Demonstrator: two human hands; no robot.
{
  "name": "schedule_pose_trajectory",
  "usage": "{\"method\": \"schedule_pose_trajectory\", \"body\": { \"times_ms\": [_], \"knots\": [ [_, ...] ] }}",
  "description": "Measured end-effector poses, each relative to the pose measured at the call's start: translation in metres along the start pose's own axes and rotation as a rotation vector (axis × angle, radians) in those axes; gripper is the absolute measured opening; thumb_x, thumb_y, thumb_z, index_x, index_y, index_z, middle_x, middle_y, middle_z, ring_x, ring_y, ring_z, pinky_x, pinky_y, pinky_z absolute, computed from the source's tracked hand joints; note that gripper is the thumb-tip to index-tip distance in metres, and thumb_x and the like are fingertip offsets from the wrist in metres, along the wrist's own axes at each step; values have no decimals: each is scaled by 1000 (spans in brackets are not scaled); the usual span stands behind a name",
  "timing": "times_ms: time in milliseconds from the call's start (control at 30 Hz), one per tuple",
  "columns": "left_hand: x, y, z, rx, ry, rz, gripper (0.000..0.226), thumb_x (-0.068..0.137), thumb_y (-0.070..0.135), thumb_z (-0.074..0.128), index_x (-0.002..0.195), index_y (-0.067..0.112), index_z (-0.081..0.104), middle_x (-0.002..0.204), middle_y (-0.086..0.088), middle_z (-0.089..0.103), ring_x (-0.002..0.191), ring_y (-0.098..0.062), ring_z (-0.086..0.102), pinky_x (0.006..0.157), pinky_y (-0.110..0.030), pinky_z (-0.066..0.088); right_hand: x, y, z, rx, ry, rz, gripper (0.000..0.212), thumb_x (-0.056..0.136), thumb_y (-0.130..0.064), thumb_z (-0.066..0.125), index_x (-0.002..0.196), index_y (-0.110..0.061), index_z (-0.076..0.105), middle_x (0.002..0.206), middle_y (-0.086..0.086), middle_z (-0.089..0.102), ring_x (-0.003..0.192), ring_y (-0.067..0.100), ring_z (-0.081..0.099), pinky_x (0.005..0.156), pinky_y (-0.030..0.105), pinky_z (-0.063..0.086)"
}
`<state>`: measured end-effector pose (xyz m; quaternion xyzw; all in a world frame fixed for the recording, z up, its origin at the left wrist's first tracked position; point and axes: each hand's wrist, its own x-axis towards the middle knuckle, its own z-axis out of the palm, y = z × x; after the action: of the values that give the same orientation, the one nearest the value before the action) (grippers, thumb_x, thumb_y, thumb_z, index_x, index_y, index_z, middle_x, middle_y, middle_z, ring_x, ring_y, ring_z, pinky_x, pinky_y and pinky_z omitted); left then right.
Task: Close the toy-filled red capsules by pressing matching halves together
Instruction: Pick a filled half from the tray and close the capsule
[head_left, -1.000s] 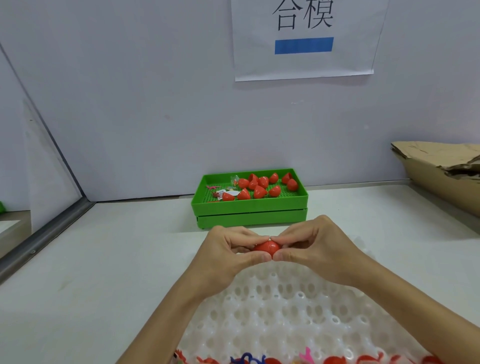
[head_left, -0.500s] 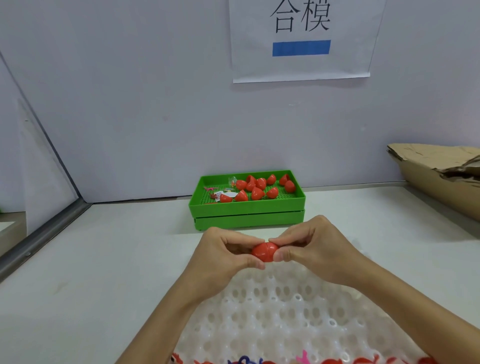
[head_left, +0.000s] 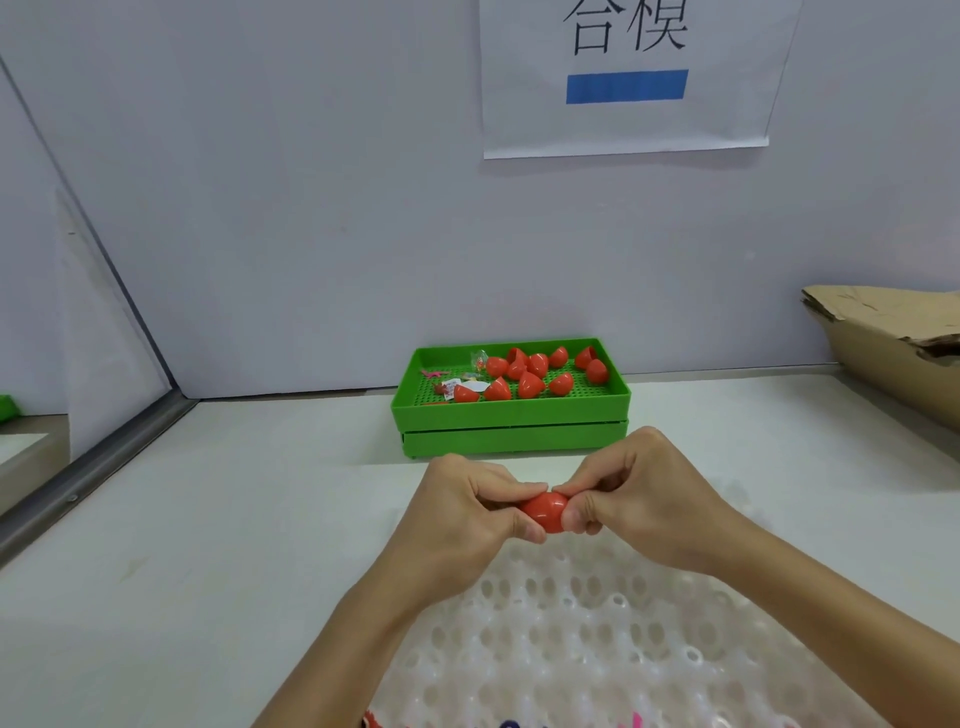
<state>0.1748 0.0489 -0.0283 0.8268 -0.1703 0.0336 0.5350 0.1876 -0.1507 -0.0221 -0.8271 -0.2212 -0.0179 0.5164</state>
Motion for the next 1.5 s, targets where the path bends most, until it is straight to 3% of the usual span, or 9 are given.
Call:
{"method": "schedule_pose_trajectory", "body": {
  "times_ms": [233, 333, 500, 733, 833, 1033, 1167, 1267, 1500],
  "knots": [
    [-1, 1, 1, 18, 19, 23, 32, 70, -9, 78, 93, 12, 81, 75, 3, 74, 72, -9, 65, 74, -32, 57, 1, 2, 4, 28, 27, -22, 13, 72, -1, 84, 69, -12, 80, 58, 6, 71, 52, 17, 65, 57, 35, 56],
    [-1, 1, 1, 5, 14, 32, 31, 72, -10, 76, 95, 10, 81, 77, 2, 75, 74, -11, 66, 76, -31, 57, 2, 3, 4, 72, 17, -16, 12, 72, -1, 84, 68, -10, 79, 58, 8, 70, 51, 16, 64, 55, 28, 56],
    [-1, 0, -2, -16, 1, 74, 27, 75, -3, 79, 95, 15, 81, 80, 2, 73, 80, -22, 67, 80, -43, 58, 3, 4, 5, 160, 0, -10, 8, 73, -9, 85, 71, -15, 80, 62, 6, 72, 56, 13, 66, 59, 23, 54],
    [-1, -1, 0, -2, 42, 172, 17, 76, 11, 80, 92, 17, 79, 83, -2, 70, 78, -20, 64, 76, -39, 56, 4, 5, 4, 179, -75, -30, 26, 88, -2, 72, 97, -25, 81, 85, 1, 79, 75, 15, 73, 69, 22, 56],
    [0, -1, 2, 49, 99, 212, 18, 72, 23, 81, 89, 17, 78, 79, 0, 68, 73, -15, 61, 70, -30, 53, 3, 3, 3, 183, -135, -52, 25, 92, -10, 71, 107, -28, 78, 97, -2, 79, 88, 15, 74, 77, 21, 56],
    [0, -3, 4, 112, 139, 287, 22, 70, 29, 83, 89, 24, 75, 65, 0, 63, 56, -4, 51, 54, -27, 47, 5, 1, 2, 225, -180, -17, 24, 81, -21, 83, 105, -22, 80, 97, -1, 79, 95, 16, 75, 84, 22, 57],
    [0, -3, 5, 94, 59, 308, 51, 63, 24, 89, 109, 36, 70, 73, 4, 70, 60, -12, 60, 61, -33, 54, 5, 3, 6, 190, -152, -28, 19, 82, -14, 82, 101, -18, 80, 91, 2, 79, 88, 18, 75, 80, 25, 58],
    [0, -4, 4, 30, 51, 254, 60, 60, 20, 93, 109, 47, 71, 79, 4, 72, 65, -15, 65, 69, -31, 57, 6, 4, 3, 213, -121, -15, 25, 81, -5, 80, 104, -16, 79, 94, 2, 79, 92, 20, 75, 82, 24, 58],
    [1, -2, 4, 33, 87, 210, 56, 62, 19, 93, 113, 34, 73, 85, 6, 72, 71, -14, 66, 73, -36, 57, 7, 6, -5, 337, -113, 43, 42, 82, 16, 68, 108, -16, 74, 103, 5, 78, 101, 18, 74, 81, 23, 57]
  ]
}}
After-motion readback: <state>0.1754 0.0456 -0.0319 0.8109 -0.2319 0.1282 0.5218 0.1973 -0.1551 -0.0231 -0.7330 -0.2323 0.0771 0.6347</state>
